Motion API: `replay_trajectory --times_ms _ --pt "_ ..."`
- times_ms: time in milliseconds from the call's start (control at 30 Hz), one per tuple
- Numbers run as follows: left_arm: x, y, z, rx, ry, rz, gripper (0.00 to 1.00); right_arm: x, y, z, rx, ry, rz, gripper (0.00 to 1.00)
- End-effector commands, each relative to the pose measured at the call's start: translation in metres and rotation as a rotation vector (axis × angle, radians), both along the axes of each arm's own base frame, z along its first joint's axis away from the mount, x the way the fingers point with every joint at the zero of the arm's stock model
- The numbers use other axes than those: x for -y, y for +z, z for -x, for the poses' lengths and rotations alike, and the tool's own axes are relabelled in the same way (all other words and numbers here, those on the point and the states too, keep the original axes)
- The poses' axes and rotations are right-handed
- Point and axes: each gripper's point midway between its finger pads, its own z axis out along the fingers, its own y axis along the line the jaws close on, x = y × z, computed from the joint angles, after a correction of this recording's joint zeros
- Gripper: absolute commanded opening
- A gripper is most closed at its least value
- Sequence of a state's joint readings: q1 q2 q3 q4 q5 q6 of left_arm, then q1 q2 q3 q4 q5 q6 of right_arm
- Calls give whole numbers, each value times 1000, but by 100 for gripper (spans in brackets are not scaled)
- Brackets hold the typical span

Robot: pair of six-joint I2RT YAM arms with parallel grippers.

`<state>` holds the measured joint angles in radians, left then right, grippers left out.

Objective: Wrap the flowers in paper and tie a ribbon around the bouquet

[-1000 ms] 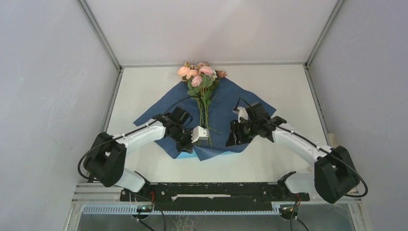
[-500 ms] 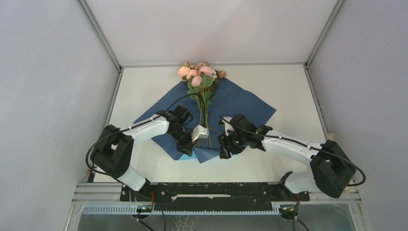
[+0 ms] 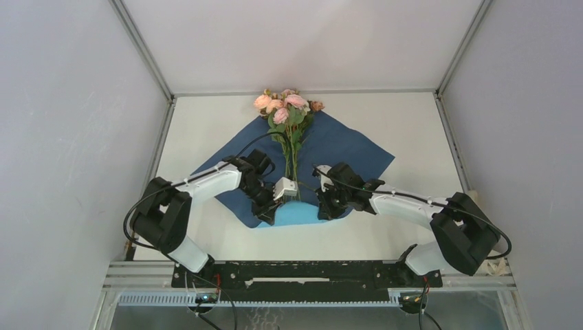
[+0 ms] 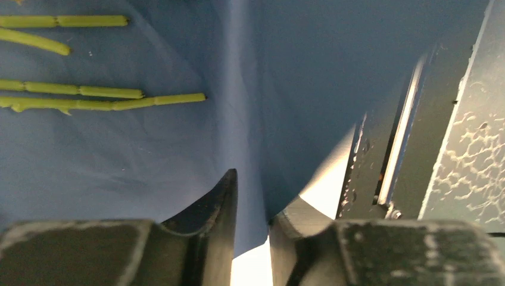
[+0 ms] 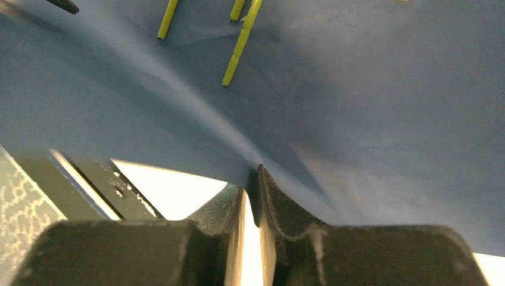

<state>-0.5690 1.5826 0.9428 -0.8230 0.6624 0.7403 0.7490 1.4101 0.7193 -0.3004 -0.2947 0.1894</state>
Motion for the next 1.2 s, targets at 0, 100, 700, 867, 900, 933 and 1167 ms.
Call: replay_trajectory --times_ms 0,100,700,867,900,933,1167 --pt "7 16 -25 35 57 45 35 -14 13 -9 -24 -19 -137 17" --pt "8 21 -41 53 138 47 50 -20 17 -14 -66 -34 -203 14" --pt "25 1 -47 -202 294 -13 6 -5 1 -35 -207 -218 -222 0" --pt "14 -13 -63 -214 382 -79 7 1 1 -38 -192 -258 -195 0" --pt "12 -14 -63 -218 389 -83 14 3 0 -39 -184 -267 -186 0" --pt "11 -15 -61 -223 388 -88 24 3 1 -40 -178 -270 -184 0" --pt "1 -4 -64 -221 432 -71 44 1 1 -41 -185 -286 -190 0"
